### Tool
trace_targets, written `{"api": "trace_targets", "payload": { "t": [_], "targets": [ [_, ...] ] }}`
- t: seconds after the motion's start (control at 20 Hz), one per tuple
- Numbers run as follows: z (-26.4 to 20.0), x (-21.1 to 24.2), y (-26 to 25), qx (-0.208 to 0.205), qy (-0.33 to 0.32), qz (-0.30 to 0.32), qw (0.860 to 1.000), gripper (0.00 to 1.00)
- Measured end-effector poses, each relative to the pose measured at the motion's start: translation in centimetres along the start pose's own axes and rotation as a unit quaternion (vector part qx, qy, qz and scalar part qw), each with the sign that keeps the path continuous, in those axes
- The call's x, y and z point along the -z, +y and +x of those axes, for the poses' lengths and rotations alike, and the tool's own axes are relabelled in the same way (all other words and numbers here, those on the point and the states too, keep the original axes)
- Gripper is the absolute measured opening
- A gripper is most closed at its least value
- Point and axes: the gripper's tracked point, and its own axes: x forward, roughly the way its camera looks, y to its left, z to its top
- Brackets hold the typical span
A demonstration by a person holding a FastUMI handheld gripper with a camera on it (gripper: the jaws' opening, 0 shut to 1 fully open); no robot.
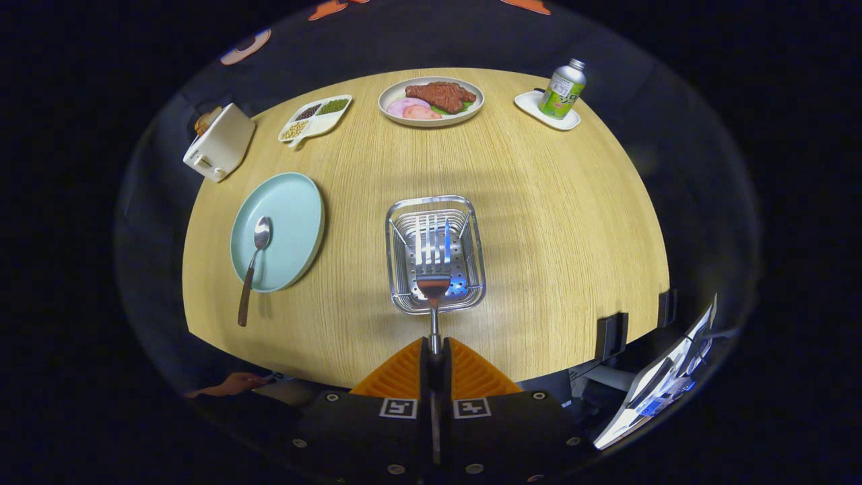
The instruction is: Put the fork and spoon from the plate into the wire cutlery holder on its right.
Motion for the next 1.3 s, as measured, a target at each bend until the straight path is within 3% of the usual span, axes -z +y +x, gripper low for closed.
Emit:
{"api": "trace_targets", "payload": {
  "t": [0.4,0.55,0.85,1.0,1.1,1.3],
  "targets": [
    [1.5,-0.3,-0.7,-0.005,0.04,-0.026,0.999,0.06],
    [1.4,-1.1,-2.2,0.021,0.033,-0.043,0.998,0.08],
    [0.1,-2.4,-2.7,0.018,0.01,-0.015,1.0,0.12],
    [-0.9,-3.6,-3.1,0.024,-0.016,0.003,1.0,0.17],
    [-1.8,-4.8,-3.2,0.021,-0.044,0.018,0.999,0.29],
    [-3.5,-6.5,-3.2,0.021,-0.088,0.037,0.995,0.42]
  ]
}}
